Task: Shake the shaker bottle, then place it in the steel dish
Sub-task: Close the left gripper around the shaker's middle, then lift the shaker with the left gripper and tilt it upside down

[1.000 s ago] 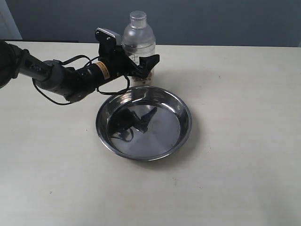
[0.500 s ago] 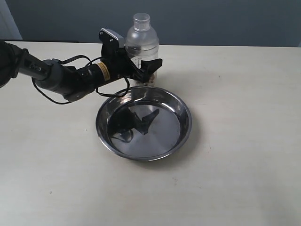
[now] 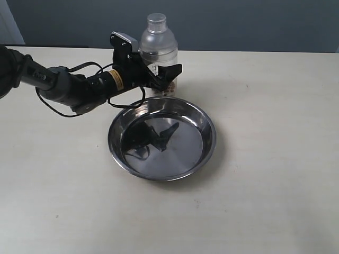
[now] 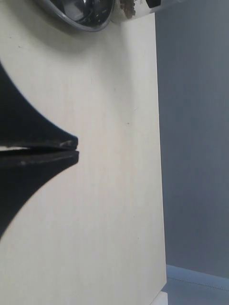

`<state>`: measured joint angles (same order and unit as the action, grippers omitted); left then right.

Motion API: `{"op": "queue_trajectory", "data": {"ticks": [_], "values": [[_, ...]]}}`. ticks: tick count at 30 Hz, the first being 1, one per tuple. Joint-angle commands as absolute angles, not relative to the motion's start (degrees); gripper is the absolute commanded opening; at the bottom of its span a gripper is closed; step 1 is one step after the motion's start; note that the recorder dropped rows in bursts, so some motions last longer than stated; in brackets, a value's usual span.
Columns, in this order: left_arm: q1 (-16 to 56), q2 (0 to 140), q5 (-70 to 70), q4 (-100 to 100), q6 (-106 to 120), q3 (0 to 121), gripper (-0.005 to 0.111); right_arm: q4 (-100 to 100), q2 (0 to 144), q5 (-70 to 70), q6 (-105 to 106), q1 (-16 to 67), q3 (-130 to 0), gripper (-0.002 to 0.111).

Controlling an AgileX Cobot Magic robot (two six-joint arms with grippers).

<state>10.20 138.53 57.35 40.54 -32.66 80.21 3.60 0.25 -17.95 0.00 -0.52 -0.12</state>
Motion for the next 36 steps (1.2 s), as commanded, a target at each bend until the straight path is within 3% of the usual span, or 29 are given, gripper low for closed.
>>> {"op": "queue_trajectory", "data": {"ticks": [1, 16, 28, 36], "values": [[10.36, 138.49, 59.92, 42.03, -34.50, 80.12, 0.000, 3.53, 0.00, -17.47, 0.00, -0.51, 0.00, -0.001], [10.25, 138.37, 60.37, 45.64, -41.81, 80.12, 0.000, 3.53, 0.00, -17.47, 0.00, -0.51, 0.00, -0.001], [9.83, 126.20, 43.84, 53.27, -49.49, 80.12, 0.000, 3.53, 0.00, -17.47, 0.00, -0.51, 0.00, -0.001], [8.97, 119.87, 40.51, 65.38, -58.43, 80.12, 0.000, 3.53, 0.00, -17.47, 0.00, -0.51, 0.00, -0.001]]}}
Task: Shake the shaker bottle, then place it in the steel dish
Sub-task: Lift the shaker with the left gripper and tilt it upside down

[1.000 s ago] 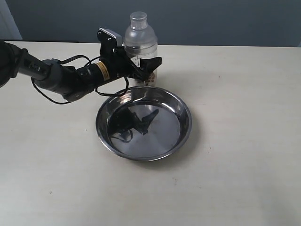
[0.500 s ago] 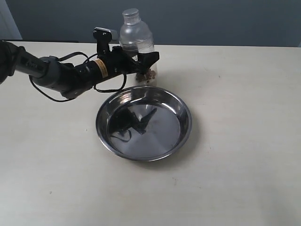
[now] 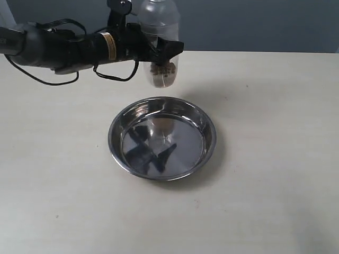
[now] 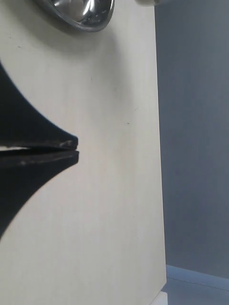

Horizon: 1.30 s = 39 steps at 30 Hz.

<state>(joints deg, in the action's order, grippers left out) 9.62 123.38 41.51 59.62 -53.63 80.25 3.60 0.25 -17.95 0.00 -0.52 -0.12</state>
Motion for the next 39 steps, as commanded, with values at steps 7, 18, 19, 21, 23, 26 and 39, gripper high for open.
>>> {"op": "queue_trajectory", "data": {"ticks": [7, 18, 19, 21, 23, 26, 39], "values": [[2.08, 107.83, 47.25, 78.79, -69.99, 80.12, 0.000, 3.53, 0.00, -17.47, 0.00, -0.51, 0.00, -0.001], [2.66, 90.68, 53.29, 92.99, -83.27, 65.43, 0.000, 3.53, 0.00, -17.47, 0.00, -0.51, 0.00, -0.001], [4.89, 90.90, 45.89, 89.58, -82.12, 61.10, 0.000, 3.53, 0.00, -17.47, 0.00, -0.51, 0.00, -0.001], [8.65, 91.65, 35.95, 80.95, -78.16, 54.95, 0.000, 3.53, 0.00, -17.47, 0.00, -0.51, 0.00, -0.001], [10.58, 91.43, 37.49, 76.82, -72.16, 51.99, 0.000, 3.53, 0.00, -17.47, 0.00, -0.51, 0.00, -0.001], [11.92, 87.96, 38.62, 72.81, -68.46, 53.73, 0.000, 3.53, 0.00, -17.47, 0.00, -0.51, 0.00, -0.001], [11.42, 90.28, 38.82, 60.27, -62.03, 45.19, 0.000, 3.53, 0.00, -17.47, 0.00, -0.51, 0.00, -0.001]]}}
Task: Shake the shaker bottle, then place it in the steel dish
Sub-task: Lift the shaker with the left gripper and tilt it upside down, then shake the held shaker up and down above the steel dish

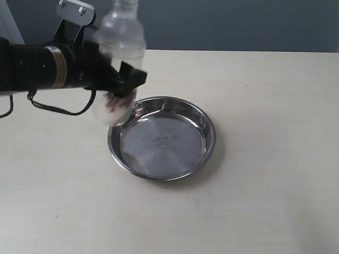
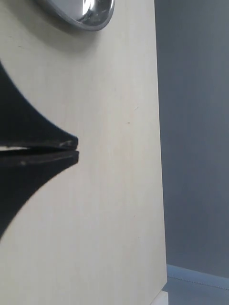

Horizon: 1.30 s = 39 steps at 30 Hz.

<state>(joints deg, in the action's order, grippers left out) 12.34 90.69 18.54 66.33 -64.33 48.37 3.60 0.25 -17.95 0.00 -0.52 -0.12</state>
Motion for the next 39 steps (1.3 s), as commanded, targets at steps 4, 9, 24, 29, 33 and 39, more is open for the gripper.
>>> {"op": "queue_trajectory", "data": {"ticks": [4, 9, 24, 29, 33, 39], "values": [[18.92, 89.00, 23.98, 55.94, -55.66, 45.15, 0.000, 3.53, 0.00, -17.47, 0.00, -0.51, 0.00, -0.001], [20.96, 87.58, 12.73, 16.72, -19.33, 43.53, 0.000, 3.53, 0.00, -17.47, 0.00, -0.51, 0.00, -0.001], [23.06, 89.52, 16.82, 34.56, -42.82, 43.28, 0.000, 3.53, 0.00, -17.47, 0.00, -0.51, 0.00, -0.001], [23.06, 81.39, 30.56, 42.69, -47.78, 45.63, 0.000, 3.53, 0.00, -17.47, 0.00, -0.51, 0.00, -0.001], [24.04, 78.67, 20.37, 41.86, -43.41, 49.20, 0.000, 3.53, 0.00, -17.47, 0.00, -0.51, 0.00, -0.001], [24.79, 91.01, 32.59, 39.96, -43.52, 40.37, 0.000, 3.53, 0.00, -17.47, 0.00, -0.51, 0.00, -0.001]]}}
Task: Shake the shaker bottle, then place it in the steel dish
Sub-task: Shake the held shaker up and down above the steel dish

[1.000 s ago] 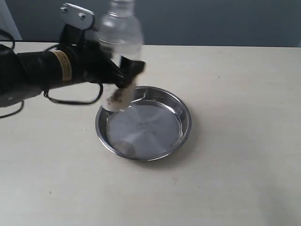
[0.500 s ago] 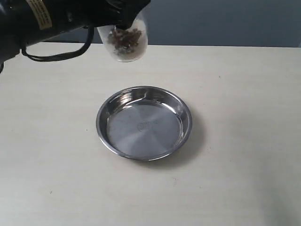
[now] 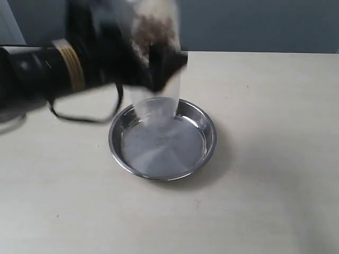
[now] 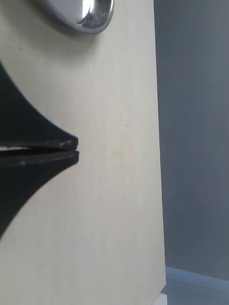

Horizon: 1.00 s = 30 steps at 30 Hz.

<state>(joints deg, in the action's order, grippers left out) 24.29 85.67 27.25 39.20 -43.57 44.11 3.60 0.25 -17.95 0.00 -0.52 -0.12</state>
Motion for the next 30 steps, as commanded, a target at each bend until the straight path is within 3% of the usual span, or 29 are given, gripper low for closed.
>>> {"op": "queue_trajectory", "data": {"ticks": [1, 4, 7, 10, 12, 14, 15, 17, 21, 23, 25, 27, 30], "values": [[24.96, 88.27, 35.28, 40.62, -43.52, 41.73, 0.000, 3.53, 0.00, -17.47, 0.00, -0.51, 0.00, -0.001], [25.30, 81.31, 29.69, 40.06, -38.88, 47.64, 0.000, 3.53, 0.00, -17.47, 0.00, -0.51, 0.00, -0.001], [25.84, 84.99, 21.36, 38.81, -38.90, 44.85, 0.000, 3.53, 0.00, -17.47, 0.00, -0.51, 0.00, -0.001], [25.84, 90.30, 24.79, 37.05, -38.90, 42.45, 0.000, 3.53, 0.00, -17.47, 0.00, -0.51, 0.00, -0.001], [26.16, 85.74, 28.73, 40.09, -39.99, 45.22, 0.000, 3.53, 0.00, -17.47, 0.00, -0.51, 0.00, -0.001], [26.50, 78.40, 22.30, 40.97, -39.63, 50.63, 0.000, 3.53, 0.00, -17.47, 0.00, -0.51, 0.00, -0.001], [26.50, 81.10, 18.64, 37.78, -39.95, 47.10, 0.000, 3.53, 0.00, -17.47, 0.00, -0.51, 0.00, -0.001], [26.50, 91.08, 22.53, 33.71, -40.19, 41.00, 0.000, 3.53, 0.00, -17.47, 0.00, -0.51, 0.00, -0.001], [26.50, 84.41, 33.37, 36.60, -41.54, 45.52, 0.000, 3.53, 0.00, -17.47, 0.00, -0.51, 0.00, -0.001], [26.50, 79.01, 27.73, 38.29, -37.43, 52.27, 0.000, 3.53, 0.00, -17.47, 0.00, -0.51, 0.00, -0.001], [26.50, 82.16, 17.80, 37.78, -39.31, 50.35, 0.000, 3.53, 0.00, -17.47, 0.00, -0.51, 0.00, -0.001], [26.50, 93.37, 24.50, 36.88, -40.50, 42.22, 0.000, 3.53, 0.00, -17.47, 0.00, -0.51, 0.00, -0.001], [26.50, 85.07, 32.94, 38.57, -40.20, 46.61, 0.000, 3.53, 0.00, -17.47, 0.00, -0.51, 0.00, -0.001]]}}
